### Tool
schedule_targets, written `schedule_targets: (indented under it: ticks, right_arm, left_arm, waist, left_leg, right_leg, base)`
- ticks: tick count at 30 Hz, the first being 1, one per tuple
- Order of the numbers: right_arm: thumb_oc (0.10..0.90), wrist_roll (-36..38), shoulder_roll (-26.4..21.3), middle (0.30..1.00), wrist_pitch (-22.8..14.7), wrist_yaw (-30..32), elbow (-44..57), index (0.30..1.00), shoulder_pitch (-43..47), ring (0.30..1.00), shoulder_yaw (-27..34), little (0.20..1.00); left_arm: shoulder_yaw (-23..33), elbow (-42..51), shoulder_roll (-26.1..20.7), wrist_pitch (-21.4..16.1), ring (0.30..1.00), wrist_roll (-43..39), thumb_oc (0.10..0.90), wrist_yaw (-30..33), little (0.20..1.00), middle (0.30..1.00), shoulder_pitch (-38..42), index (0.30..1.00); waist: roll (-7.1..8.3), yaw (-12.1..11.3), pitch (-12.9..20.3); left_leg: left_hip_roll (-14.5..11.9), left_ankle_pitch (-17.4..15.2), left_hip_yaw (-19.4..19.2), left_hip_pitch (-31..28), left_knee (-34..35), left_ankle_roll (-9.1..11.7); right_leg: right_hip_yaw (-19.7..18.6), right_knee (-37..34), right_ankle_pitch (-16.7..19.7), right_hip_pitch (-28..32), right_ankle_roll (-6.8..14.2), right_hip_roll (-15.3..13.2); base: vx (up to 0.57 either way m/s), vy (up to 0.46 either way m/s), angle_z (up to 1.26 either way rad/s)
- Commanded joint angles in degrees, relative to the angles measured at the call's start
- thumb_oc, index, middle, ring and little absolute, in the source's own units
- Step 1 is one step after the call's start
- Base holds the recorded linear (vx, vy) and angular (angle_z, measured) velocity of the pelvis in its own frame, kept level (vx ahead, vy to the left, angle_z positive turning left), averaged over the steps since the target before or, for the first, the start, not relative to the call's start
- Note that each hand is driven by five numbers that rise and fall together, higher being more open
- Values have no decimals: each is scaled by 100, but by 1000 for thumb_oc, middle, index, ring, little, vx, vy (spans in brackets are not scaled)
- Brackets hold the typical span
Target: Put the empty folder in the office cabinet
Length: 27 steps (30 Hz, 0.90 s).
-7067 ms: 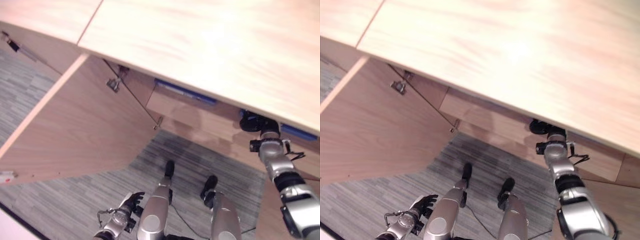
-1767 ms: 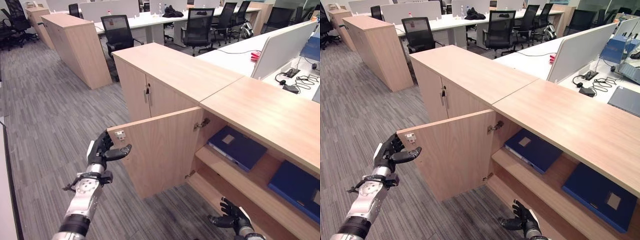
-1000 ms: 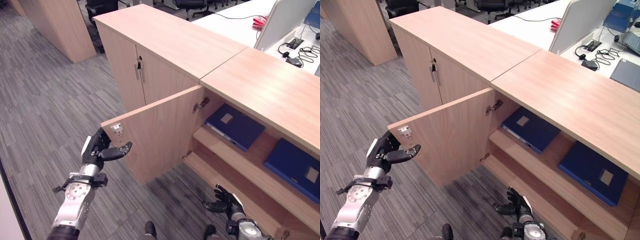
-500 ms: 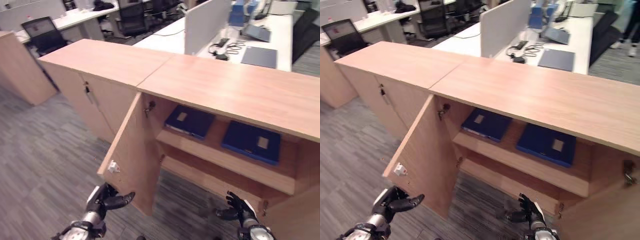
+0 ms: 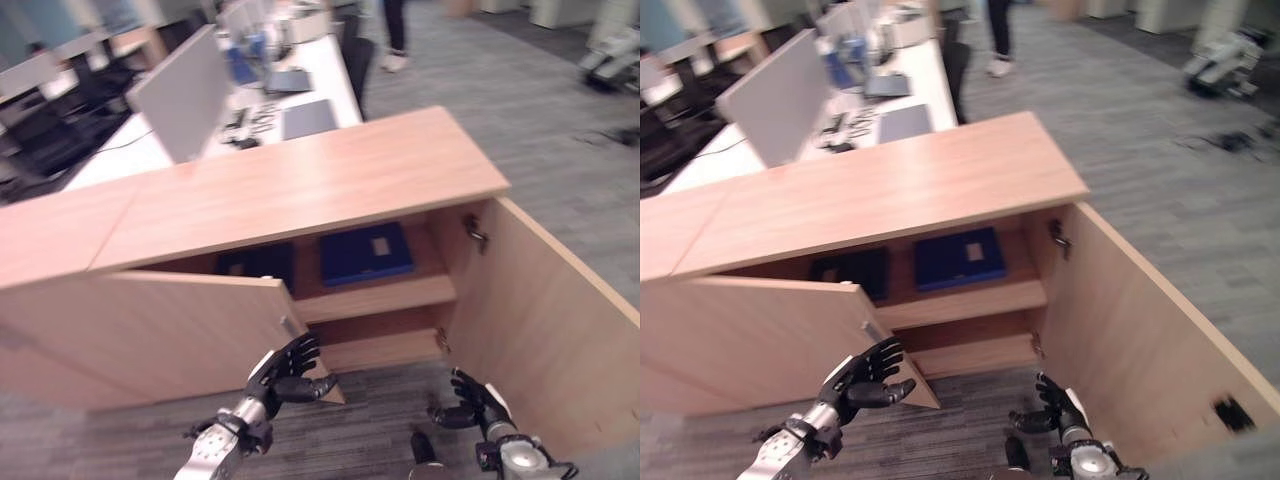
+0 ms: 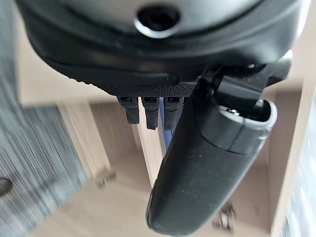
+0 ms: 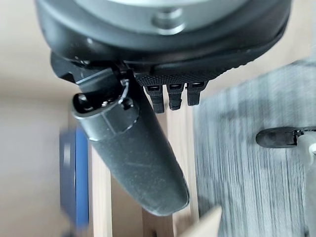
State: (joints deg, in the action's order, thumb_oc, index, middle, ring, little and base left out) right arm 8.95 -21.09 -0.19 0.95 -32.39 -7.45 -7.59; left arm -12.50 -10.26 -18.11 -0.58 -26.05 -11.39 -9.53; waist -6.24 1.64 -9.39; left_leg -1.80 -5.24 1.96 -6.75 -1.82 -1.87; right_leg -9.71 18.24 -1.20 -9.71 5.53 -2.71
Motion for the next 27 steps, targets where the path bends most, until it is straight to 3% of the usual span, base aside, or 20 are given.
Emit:
schedule_targets:
  ticks: [1,6,10,11,12,14,21,27]
  right_arm:
    - [800,-133,66,900,-333,-204,351,900,226,900,-130,900]
    - [800,-105,103,900,-290,-371,569,900,95,900,-223,900]
    - [800,-102,51,900,-285,-509,743,900,-76,900,-245,900]
    - [800,-55,-31,900,-314,-534,804,900,-205,900,-247,900]
    - [800,-55,-25,900,-311,-534,808,900,-201,900,-242,900]
    - [800,-28,-98,900,-353,-558,837,900,-282,900,-199,900]
    - [800,86,-133,900,-370,-683,814,900,-490,900,-109,900]
    - [800,190,-130,900,-407,-775,731,900,-551,900,-26,900]
  left_arm:
    - [265,343,-190,-687,900,118,800,185,900,900,412,900]
    - [504,-606,-318,-778,900,485,800,689,900,900,941,900]
    - [758,-1697,-763,-808,900,761,800,1139,900,900,1814,900]
    - [877,-2659,-1166,-800,900,682,800,1362,900,900,2584,900]
    - [868,-2689,-1172,-814,900,677,800,1357,900,900,2612,900]
    - [919,-3235,-1636,-837,900,776,800,1423,900,900,3104,900]
    - [955,-3880,-2486,-867,900,804,800,1300,900,900,3840,900]
    - [853,-4059,-2859,-876,900,902,800,1069,900,900,4113,900]
  waist:
    - [215,54,109]
    - [259,242,246]
    - [324,461,337]
    - [374,675,376]
    - [380,667,369]
    - [414,772,391]
    - [574,897,437]
    - [636,910,464]
  left_leg:
    - [-297,514,-204,544,-292,695]
    - [-360,512,-661,86,139,664]
    - [-389,563,-1070,-206,525,674]
    - [-398,530,-1251,-254,607,669]
    - [-397,528,-1254,-254,606,669]
    - [-372,478,-1380,-272,652,644]
    - [-306,326,-1707,-319,682,583]
    - [-222,222,-1774,-318,682,537]
  right_leg:
    - [235,-1846,-501,1711,36,-98]
    - [30,-1823,-460,1733,153,-140]
    - [-172,-1796,-420,1662,276,-171]
    - [-264,-1739,-393,1555,349,-189]
    - [-267,-1735,-396,1552,350,-190]
    - [-327,-1713,-369,1459,435,-217]
    - [-474,-1672,-213,1233,667,-322]
    - [-442,-1728,-100,1155,777,-444]
  base:
    - [121,56,-11]
    - [117,98,-28]
    - [123,130,-29]
    - [87,116,-41]
    - [114,167,-40]
    - [53,110,-34]
    - [40,107,-24]
    - [15,89,-12]
